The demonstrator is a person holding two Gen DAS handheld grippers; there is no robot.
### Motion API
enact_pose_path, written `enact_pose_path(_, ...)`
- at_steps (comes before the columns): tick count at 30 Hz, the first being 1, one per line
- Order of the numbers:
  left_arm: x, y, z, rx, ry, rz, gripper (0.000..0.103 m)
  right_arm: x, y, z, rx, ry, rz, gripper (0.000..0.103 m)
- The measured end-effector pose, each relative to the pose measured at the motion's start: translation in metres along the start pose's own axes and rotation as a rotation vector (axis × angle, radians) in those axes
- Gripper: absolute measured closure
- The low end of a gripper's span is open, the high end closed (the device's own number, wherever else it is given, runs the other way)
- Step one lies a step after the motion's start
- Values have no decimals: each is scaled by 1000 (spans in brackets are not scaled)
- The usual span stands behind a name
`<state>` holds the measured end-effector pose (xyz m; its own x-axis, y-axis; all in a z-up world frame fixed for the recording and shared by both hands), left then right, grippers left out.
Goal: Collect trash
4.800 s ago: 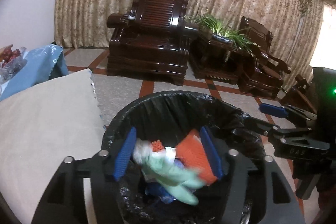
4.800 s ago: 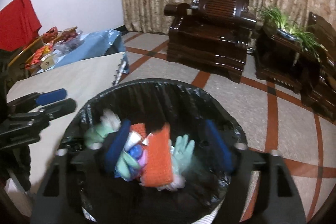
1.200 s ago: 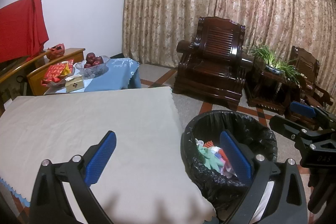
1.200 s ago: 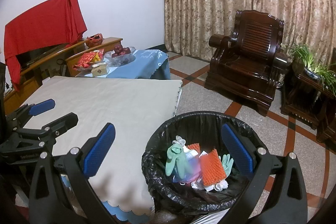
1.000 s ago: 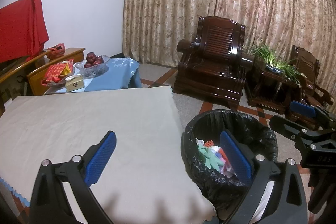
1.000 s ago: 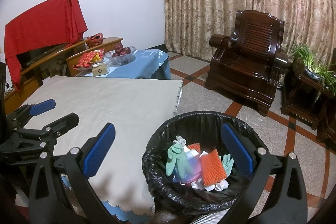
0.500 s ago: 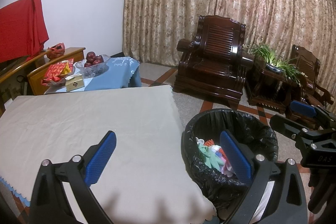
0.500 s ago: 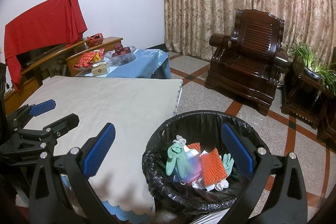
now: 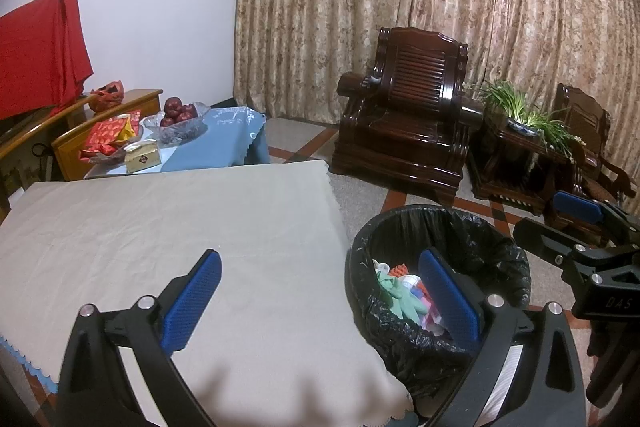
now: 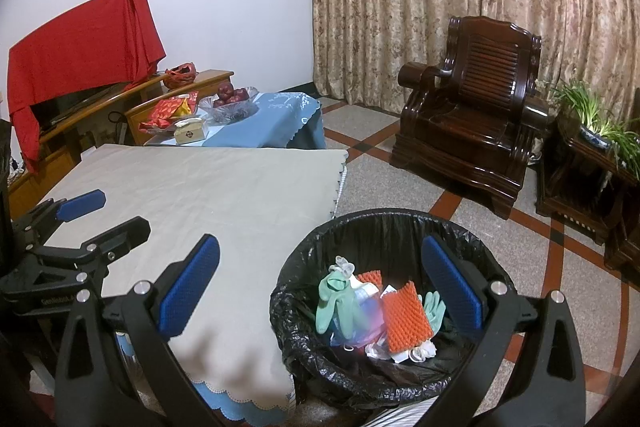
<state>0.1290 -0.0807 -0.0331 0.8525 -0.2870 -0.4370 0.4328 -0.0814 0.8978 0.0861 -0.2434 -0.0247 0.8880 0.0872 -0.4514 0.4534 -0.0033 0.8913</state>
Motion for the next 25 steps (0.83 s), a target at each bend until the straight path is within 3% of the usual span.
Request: enact_pose_path(25,-2,-20,1,3,2,-18,6,1,-11,4,12,-10,-23,5)
Point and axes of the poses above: each gripper's, at about its wrist camera, not at the fingertips, and x roughly the way its jaws point, z to its right, y to its top, the point moved 8 cm from there along x, roughly the way its jaws point, and after that the axes turned 7 degrees about z, right-handed, at the moved point
